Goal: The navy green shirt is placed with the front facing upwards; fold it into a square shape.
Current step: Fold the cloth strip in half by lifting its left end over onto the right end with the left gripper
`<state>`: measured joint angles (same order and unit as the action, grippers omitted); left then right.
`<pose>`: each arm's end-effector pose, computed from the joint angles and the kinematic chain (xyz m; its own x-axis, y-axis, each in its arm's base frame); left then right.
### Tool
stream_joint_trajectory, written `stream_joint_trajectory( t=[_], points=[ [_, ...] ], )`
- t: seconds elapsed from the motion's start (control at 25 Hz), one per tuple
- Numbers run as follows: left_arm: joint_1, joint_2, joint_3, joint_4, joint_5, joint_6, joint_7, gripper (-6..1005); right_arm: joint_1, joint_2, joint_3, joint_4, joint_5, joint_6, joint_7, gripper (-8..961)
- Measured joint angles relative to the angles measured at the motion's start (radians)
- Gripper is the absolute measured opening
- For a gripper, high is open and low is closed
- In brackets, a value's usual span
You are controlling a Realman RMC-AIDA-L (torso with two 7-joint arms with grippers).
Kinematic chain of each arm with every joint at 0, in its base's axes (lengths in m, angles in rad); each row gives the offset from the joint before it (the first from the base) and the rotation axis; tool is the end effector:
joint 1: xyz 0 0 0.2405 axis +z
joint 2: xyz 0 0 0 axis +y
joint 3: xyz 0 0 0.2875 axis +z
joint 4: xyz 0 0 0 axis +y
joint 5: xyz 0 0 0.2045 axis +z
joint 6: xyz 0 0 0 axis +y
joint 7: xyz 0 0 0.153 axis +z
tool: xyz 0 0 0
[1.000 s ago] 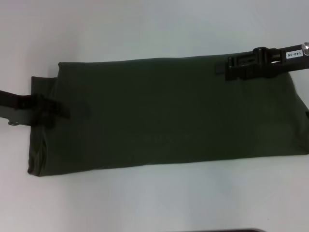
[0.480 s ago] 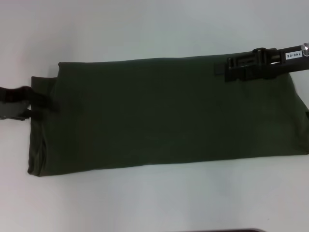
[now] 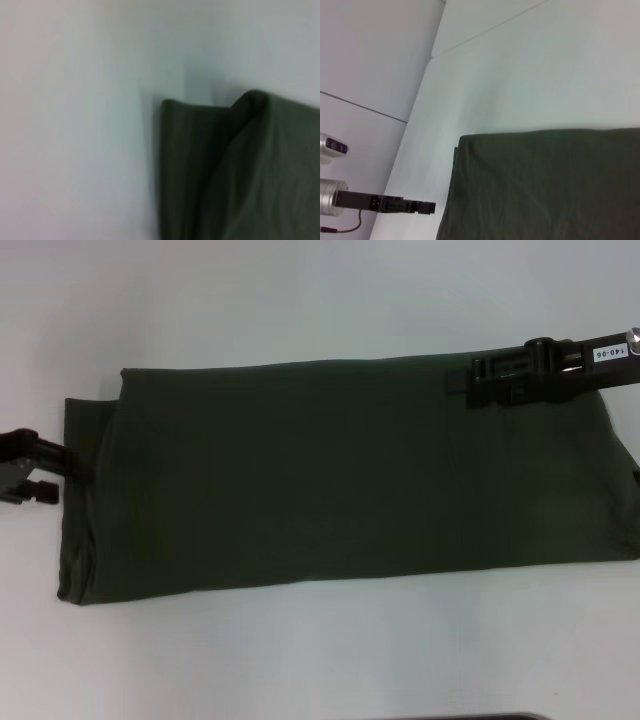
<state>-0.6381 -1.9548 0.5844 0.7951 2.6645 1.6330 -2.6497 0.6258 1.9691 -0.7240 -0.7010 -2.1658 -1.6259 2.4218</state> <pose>-0.3380 0.3538 0.0437 -0.0166 0.9864 0.1635 0.9822 0.0467 -0.1817 0.2768 0.3669 0.0144 0.2193 -0.9370 -0.2719 -0.9491 -0.2695 0.1632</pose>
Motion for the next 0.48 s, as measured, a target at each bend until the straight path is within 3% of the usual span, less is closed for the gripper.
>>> stream_joint_trajectory(
  t=[0.48],
  points=[
    [-0.002,-0.007,0.007,-0.011,0.026,-0.037,-0.009,579,-0.001,0.0,0.0,0.0,0.0,0.0,-0.002,674]
  ],
)
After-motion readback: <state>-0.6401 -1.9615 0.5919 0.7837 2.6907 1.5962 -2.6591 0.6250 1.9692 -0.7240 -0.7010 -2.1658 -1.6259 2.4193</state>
